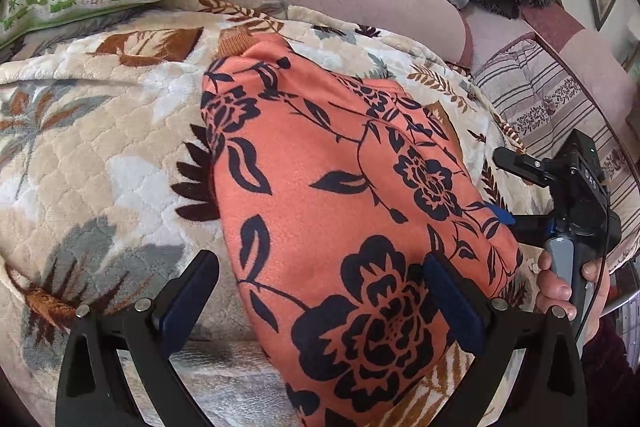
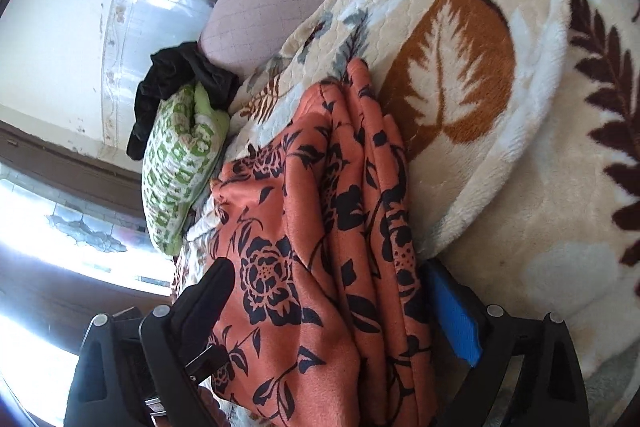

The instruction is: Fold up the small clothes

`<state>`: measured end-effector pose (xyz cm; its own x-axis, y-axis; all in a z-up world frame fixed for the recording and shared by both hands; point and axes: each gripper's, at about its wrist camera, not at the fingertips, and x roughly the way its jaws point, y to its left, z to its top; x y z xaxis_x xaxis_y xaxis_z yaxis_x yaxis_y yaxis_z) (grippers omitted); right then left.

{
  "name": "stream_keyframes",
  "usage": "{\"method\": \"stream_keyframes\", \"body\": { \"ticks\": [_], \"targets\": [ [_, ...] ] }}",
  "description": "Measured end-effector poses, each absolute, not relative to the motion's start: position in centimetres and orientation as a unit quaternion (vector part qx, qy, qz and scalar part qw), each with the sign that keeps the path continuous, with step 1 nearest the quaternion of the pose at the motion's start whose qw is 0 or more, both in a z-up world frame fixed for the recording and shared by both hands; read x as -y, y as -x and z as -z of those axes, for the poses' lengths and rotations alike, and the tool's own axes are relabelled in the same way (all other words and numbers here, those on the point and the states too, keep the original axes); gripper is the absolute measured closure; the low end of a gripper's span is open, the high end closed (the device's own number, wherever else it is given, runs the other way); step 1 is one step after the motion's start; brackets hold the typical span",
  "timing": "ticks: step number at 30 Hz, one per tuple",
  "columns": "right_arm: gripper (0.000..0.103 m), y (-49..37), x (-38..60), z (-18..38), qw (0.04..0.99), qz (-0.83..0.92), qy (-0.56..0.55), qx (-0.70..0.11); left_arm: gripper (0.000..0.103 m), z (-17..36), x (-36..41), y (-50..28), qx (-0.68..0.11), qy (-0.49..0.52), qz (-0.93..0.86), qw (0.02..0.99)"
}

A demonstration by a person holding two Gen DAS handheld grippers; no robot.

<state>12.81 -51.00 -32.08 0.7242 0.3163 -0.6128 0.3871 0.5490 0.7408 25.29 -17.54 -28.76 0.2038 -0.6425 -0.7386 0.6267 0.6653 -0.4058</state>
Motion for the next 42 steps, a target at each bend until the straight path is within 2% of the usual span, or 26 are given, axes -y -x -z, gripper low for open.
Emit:
{"method": "stream_keyframes", "body": {
  "ticks": [6, 9, 12, 14, 15, 17, 22, 26, 29, 32, 36, 42],
  "targets": [
    [0.011, -13.6, 49.4, 25.0, 0.867, 0.060, -0.376, -0.320, 0.001, 27.1, 14.9, -27.0, -0.463, 0.024, 0.358, 0.811],
    [0.041, -17.3, 48.1, 24.6, 0.865, 0.056, -0.354, -0.352, 0.001, 27.6, 15.1, -27.0, -0.457, -0.034, 0.313, 0.832],
    [0.048, -21.1, 47.1, 27.4, 0.840, 0.064, -0.355, -0.405, 0.001, 28.3, 15.9, -26.4, -0.445, -0.095, 0.289, 0.842],
    [0.057, -22.7, 47.2, 30.7, 0.812, 0.113, -0.346, -0.455, 0.001, 28.3, 16.3, -25.7, -0.431, -0.119, 0.288, 0.847],
    [0.062, -23.0, 47.5, 31.4, 0.812, 0.133, -0.343, -0.453, 0.001, 28.3, 16.3, -25.5, -0.423, -0.127, 0.286, 0.850],
    [0.062, -23.4, 47.4, 31.0, 0.813, 0.146, -0.332, -0.456, 0.000, 28.3, 16.1, -25.5, -0.423, -0.134, 0.281, 0.851],
    [0.060, -24.5, 44.0, 27.5, 0.835, 0.096, -0.303, -0.450, 0.000, 29.5, 14.8, -26.6, -0.480, -0.067, 0.270, 0.832],
    [0.060, -26.9, 40.2, 25.7, 0.852, 0.045, -0.274, -0.444, 0.000, 29.5, 14.7, -25.5, -0.455, -0.067, 0.261, 0.848],
    [0.058, -29.6, 38.0, 27.1, 0.840, 0.025, -0.262, -0.474, 0.000, 29.5, 14.6, -25.0, -0.448, -0.055, 0.246, 0.858],
    [0.055, -31.3, 37.4, 30.8, 0.813, 0.022, -0.251, -0.524, 0.000, 29.3, 14.6, -24.7, -0.440, -0.061, 0.237, 0.864],
    [0.055, -30.1, 38.2, 30.1, 0.817, 0.024, -0.277, -0.505, 0.000, 28.8, 14.9, -24.7, -0.430, -0.080, 0.242, 0.866],
    [0.051, -25.1, 38.6, 26.0, 0.843, 0.023, -0.266, -0.467, 0.000, 28.7, 14.8, -24.7, -0.430, -0.082, 0.240, 0.866]
  ]
}}
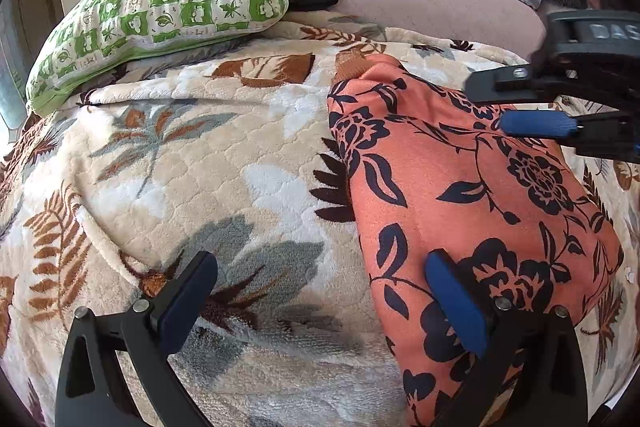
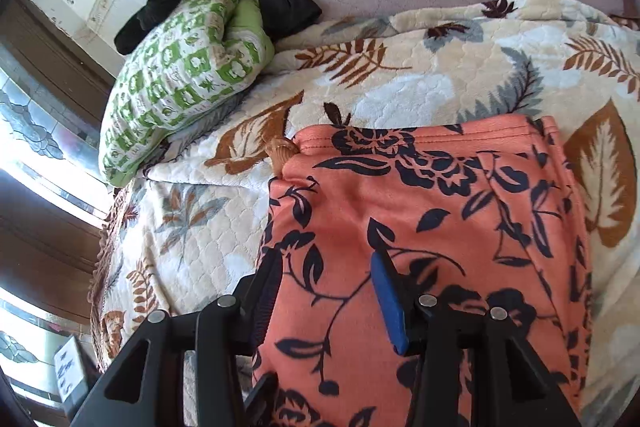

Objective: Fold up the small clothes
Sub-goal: 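Press the folded blouse flat with the right gripper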

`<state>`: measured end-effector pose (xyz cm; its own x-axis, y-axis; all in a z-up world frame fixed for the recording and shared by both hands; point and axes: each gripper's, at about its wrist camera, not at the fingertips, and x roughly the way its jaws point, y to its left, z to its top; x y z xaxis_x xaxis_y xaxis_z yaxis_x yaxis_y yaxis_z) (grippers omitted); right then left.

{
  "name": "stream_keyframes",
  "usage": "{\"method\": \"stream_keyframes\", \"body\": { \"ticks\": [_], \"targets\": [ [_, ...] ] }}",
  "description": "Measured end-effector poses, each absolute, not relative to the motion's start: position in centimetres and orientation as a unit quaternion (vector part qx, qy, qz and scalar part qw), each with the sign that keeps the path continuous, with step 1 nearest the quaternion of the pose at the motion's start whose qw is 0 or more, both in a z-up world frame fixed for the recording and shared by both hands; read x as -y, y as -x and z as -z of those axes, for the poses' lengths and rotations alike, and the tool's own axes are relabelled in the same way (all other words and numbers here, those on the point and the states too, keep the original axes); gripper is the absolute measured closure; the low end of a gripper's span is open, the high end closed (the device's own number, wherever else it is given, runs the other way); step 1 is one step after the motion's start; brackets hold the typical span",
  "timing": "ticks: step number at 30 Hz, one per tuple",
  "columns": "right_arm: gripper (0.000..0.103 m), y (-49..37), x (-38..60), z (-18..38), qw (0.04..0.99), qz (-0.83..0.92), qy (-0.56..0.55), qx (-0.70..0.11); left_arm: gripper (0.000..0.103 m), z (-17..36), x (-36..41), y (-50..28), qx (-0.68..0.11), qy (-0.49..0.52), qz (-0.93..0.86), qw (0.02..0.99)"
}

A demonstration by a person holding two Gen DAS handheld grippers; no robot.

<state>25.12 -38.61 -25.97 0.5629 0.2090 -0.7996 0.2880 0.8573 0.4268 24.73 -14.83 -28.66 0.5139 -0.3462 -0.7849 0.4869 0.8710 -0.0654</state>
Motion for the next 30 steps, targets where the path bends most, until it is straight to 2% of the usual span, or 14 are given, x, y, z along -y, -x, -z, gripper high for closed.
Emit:
{"method": "stream_keyframes", "body": {
  "ticks": [5, 10, 15, 19, 30],
  "targets": [
    [0.047, -19.7, 38.9, 23.4, 0.859, 0.041, -0.250, -0.445, 0.000, 28.7, 14.8, -24.6, -0.428, -0.082, 0.239, 0.867],
    [0.047, -15.0, 39.2, 23.6, 0.861, 0.070, -0.234, -0.447, 0.000, 28.8, 14.8, -24.6, -0.428, -0.080, 0.239, 0.868],
    [0.046, -14.6, 39.6, 29.1, 0.822, 0.080, -0.251, -0.505, 0.000, 28.8, 14.8, -24.5, -0.427, -0.081, 0.241, 0.868],
    [0.041, -14.4, 39.1, 29.1, 0.837, 0.082, -0.236, -0.488, 0.000, 28.8, 14.8, -24.6, -0.429, -0.081, 0.241, 0.867],
    [0.041, -13.8, 38.7, 29.1, 0.842, 0.071, -0.235, -0.480, 0.000, 28.9, 14.8, -24.9, -0.442, -0.071, 0.241, 0.861]
  ]
}}
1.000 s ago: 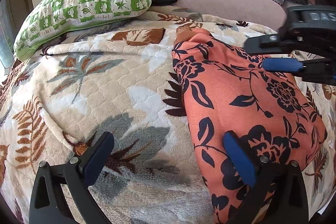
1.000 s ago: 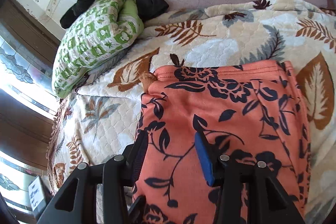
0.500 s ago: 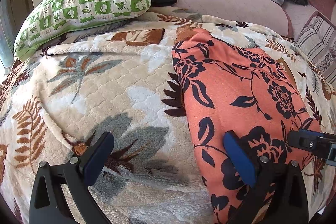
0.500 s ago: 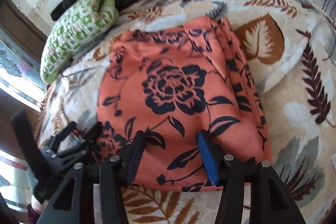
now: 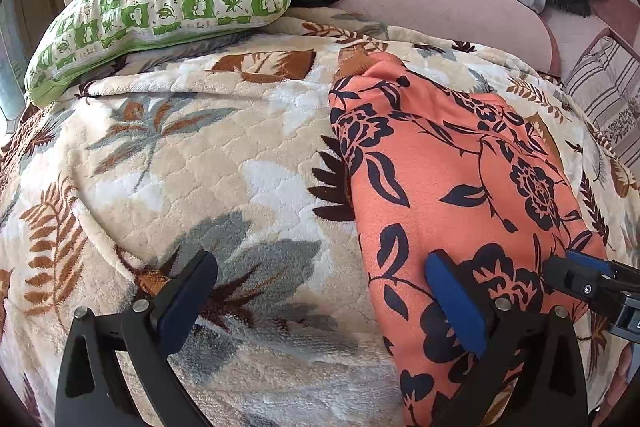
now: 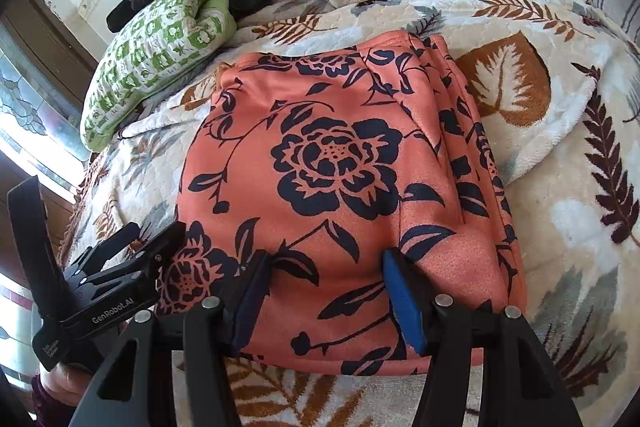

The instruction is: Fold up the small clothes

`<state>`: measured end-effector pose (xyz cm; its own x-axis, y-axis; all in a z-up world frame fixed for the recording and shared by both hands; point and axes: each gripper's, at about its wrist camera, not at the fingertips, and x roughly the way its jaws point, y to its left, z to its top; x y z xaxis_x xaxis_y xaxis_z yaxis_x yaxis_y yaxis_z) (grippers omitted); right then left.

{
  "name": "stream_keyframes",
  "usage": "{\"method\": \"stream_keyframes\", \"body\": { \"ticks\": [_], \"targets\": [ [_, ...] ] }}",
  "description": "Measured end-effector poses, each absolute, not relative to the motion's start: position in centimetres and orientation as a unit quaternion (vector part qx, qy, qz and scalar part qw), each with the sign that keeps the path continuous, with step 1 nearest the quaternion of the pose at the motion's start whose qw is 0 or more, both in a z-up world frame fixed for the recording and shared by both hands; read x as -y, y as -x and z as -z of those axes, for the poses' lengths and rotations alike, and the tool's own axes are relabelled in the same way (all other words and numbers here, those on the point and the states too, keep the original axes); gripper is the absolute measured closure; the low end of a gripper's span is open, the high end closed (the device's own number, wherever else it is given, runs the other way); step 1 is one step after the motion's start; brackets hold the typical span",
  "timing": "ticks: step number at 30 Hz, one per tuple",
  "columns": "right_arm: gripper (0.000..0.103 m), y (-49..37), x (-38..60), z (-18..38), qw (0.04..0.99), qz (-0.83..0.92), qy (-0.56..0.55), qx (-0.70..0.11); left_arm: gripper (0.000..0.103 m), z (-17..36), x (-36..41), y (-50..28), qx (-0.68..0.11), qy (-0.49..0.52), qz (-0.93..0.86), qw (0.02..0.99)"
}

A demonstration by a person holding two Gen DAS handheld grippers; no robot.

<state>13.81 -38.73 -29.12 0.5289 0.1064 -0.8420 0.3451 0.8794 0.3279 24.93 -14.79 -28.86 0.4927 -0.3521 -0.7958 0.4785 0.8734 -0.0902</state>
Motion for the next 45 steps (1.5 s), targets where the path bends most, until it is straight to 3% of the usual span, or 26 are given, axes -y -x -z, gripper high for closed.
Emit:
{"method": "stream_keyframes", "body": {
  "ticks": [6, 12, 18, 29, 35, 45],
  "targets": [
    [0.041, -14.1, 39.2, 27.7, 0.833, 0.074, -0.257, -0.483, 0.000, 28.4, 15.0, -24.9, -0.435, -0.085, 0.240, 0.864],
    [0.041, -14.5, 40.6, 23.9, 0.860, 0.082, -0.260, -0.431, 0.000, 28.4, 15.2, -24.9, -0.431, -0.089, 0.239, 0.866],
    [0.041, -15.0, 42.3, 28.8, 0.824, 0.102, -0.289, -0.476, 0.000, 28.5, 15.2, -24.9, -0.428, -0.088, 0.242, 0.866],
    [0.041, -20.4, 42.2, 25.1, 0.841, 0.116, -0.261, -0.460, 0.000, 28.5, 15.2, -25.0, -0.428, -0.086, 0.246, 0.865],
    [0.040, -24.2, 44.2, 30.3, 0.815, 0.142, -0.263, -0.496, 0.000, 28.6, 15.2, -25.1, -0.429, -0.083, 0.249, 0.864],
    [0.040, -26.6, 40.4, 26.4, 0.843, 0.109, -0.232, -0.474, 0.000, 28.6, 15.1, -25.1, -0.429, -0.083, 0.248, 0.865]
  ]
}}
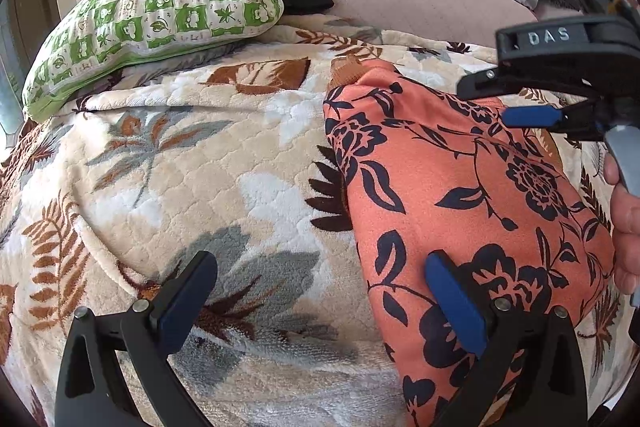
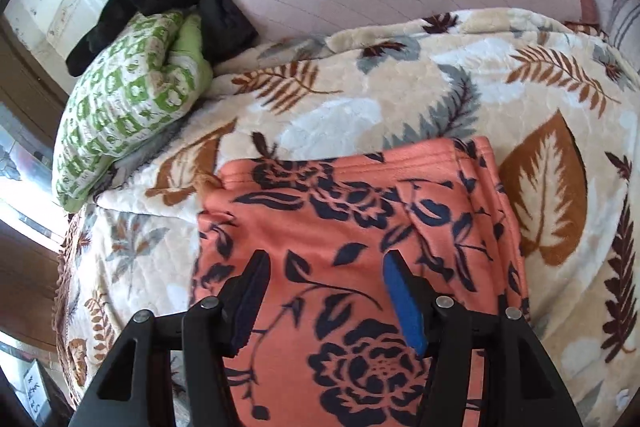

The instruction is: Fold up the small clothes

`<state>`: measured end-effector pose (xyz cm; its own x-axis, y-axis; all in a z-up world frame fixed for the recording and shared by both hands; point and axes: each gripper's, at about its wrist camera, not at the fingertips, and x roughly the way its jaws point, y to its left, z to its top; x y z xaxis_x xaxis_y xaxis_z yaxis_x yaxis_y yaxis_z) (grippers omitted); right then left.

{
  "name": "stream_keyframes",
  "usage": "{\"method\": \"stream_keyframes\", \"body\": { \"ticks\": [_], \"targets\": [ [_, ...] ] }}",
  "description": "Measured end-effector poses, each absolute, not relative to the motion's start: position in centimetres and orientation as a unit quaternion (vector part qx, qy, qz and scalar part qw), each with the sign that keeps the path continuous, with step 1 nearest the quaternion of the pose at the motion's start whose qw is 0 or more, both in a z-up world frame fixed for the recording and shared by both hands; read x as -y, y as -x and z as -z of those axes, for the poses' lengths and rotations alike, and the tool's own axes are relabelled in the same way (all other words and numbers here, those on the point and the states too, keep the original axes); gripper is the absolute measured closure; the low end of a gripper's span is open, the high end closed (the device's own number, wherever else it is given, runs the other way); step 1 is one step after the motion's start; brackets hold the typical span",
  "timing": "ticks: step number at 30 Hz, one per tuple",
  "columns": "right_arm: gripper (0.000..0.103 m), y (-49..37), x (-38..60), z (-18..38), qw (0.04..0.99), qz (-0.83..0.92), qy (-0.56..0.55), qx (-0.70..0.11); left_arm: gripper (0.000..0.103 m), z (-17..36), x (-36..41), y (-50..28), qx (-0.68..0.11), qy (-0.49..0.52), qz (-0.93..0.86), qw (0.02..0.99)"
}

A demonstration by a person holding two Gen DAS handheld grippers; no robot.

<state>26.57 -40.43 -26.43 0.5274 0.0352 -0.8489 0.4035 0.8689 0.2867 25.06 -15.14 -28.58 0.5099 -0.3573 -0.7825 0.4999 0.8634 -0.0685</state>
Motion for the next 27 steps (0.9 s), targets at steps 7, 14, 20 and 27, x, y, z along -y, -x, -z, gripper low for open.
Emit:
{"method": "stream_keyframes", "body": {
  "ticks": [7, 14, 20, 27],
  "targets": [
    [0.040, -31.0, 38.8, 30.5, 0.815, 0.100, -0.215, -0.529, 0.000, 28.6, 15.1, -25.1, -0.430, -0.082, 0.249, 0.864],
    [0.040, -29.2, 39.2, 29.5, 0.824, 0.086, -0.230, -0.510, 0.000, 28.6, 15.1, -25.2, -0.430, -0.082, 0.250, 0.864],
    [0.035, -25.3, 40.7, 26.3, 0.843, 0.079, -0.250, -0.469, 0.000, 28.6, 15.1, -25.1, -0.429, -0.083, 0.248, 0.865],
    [0.029, -20.2, 44.0, 25.0, 0.846, 0.092, -0.274, -0.448, 0.000, 28.6, 15.1, -25.1, -0.428, -0.083, 0.248, 0.865]
  ]
}}
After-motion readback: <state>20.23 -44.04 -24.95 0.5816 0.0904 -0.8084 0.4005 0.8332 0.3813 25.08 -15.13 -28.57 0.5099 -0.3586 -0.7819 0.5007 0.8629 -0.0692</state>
